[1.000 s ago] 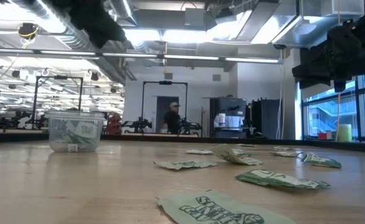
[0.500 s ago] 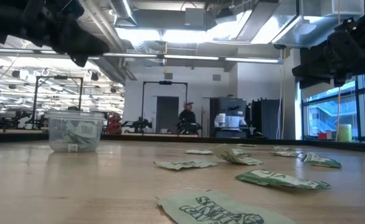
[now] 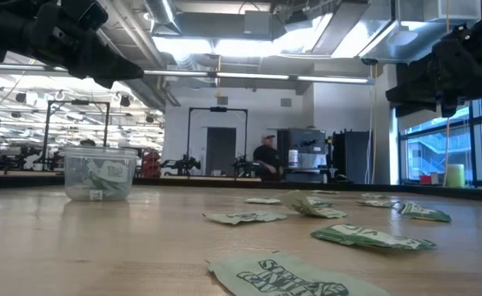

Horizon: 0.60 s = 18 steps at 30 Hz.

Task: Pick and place Stevia / Truvia into bins
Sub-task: Put the green stevia packet into the transparent container

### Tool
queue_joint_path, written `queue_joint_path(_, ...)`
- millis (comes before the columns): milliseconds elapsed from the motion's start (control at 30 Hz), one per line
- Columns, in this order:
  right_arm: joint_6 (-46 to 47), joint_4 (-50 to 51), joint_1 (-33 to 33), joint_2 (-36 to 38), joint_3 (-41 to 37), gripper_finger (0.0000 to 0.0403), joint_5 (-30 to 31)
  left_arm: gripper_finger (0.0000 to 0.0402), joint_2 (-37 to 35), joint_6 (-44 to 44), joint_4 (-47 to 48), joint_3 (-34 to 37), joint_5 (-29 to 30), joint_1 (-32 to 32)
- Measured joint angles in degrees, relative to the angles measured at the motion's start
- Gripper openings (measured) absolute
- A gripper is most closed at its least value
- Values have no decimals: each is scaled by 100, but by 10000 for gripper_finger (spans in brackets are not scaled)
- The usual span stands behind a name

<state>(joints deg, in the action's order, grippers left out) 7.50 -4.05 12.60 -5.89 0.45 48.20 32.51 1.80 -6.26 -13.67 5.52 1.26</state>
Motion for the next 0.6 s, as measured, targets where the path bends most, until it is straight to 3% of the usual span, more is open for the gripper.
queue_joint_path(100, 229, -15, 0, 0, 0, 84, -295, 45, 2, -38, 0, 0, 0, 0)
queue_joint_path(300, 535, -84, 2, 0, 0, 84, -1842, 45, 4, -228, 96, 0, -21, -2)
queue_joint_path(467, 894, -265, 4, -6, 0, 84, -2543, 45, 11, -160, 300, 0, -46, 0)
queue_joint_path(600, 464, -920, 2, -137, -2, 84, -2736, 45, 11, -128, 344, 0, -46, 0)
